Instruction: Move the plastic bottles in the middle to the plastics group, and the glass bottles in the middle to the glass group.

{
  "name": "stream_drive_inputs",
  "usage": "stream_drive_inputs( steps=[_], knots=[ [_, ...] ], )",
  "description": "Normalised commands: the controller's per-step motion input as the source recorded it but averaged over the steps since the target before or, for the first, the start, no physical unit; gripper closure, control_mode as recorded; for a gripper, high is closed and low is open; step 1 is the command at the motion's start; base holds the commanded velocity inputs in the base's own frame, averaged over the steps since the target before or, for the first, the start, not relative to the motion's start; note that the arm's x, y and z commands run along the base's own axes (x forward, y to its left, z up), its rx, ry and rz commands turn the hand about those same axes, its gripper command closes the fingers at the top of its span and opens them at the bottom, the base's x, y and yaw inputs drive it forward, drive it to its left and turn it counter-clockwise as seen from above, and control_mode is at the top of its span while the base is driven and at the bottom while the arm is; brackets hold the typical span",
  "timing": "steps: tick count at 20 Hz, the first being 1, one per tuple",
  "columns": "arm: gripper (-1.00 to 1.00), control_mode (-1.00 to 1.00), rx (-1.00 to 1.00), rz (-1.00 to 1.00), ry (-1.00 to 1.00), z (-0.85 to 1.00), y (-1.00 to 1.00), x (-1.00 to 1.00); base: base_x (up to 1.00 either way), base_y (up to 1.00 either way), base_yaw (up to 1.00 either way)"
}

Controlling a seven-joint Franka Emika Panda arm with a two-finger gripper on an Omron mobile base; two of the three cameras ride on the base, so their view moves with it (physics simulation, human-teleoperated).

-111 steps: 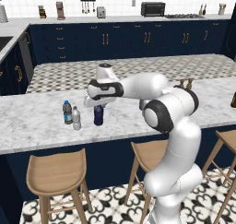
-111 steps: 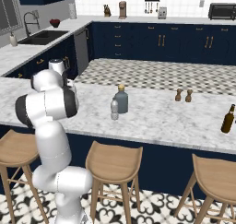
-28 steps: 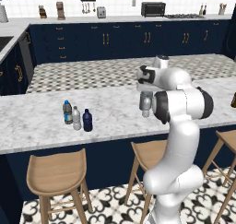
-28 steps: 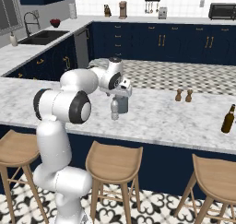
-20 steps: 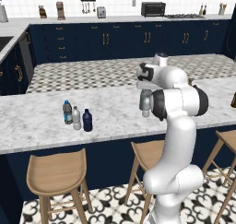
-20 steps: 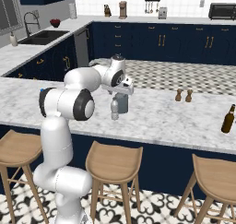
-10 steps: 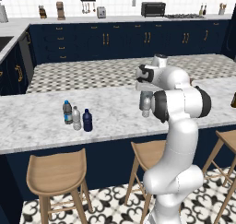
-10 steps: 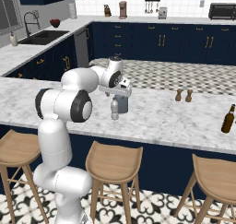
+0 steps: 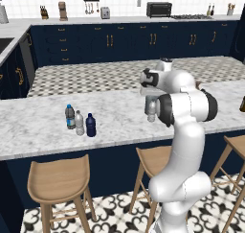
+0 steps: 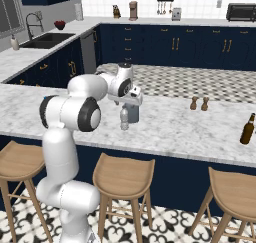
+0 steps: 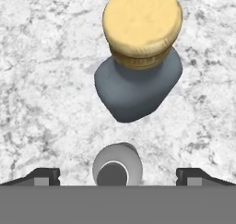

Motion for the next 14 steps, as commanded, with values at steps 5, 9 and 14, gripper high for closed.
stream_drive_inputs(
  steps=[5, 9, 14],
  knots=[
    [-1.00, -1.00, 0.00, 0.00, 0.00, -0.28, 0.02, 0.01, 0.00, 0.00, 0.00],
    [-1.00, -1.00, 0.00, 0.00, 0.00, -0.23, 0.04, 0.00, 0.00, 0.00, 0.00],
    [-1.00, -1.00, 0.00, 0.00, 0.00, 0.00, 0.01, 0.00, 0.00, 0.00, 0.00]
  ],
)
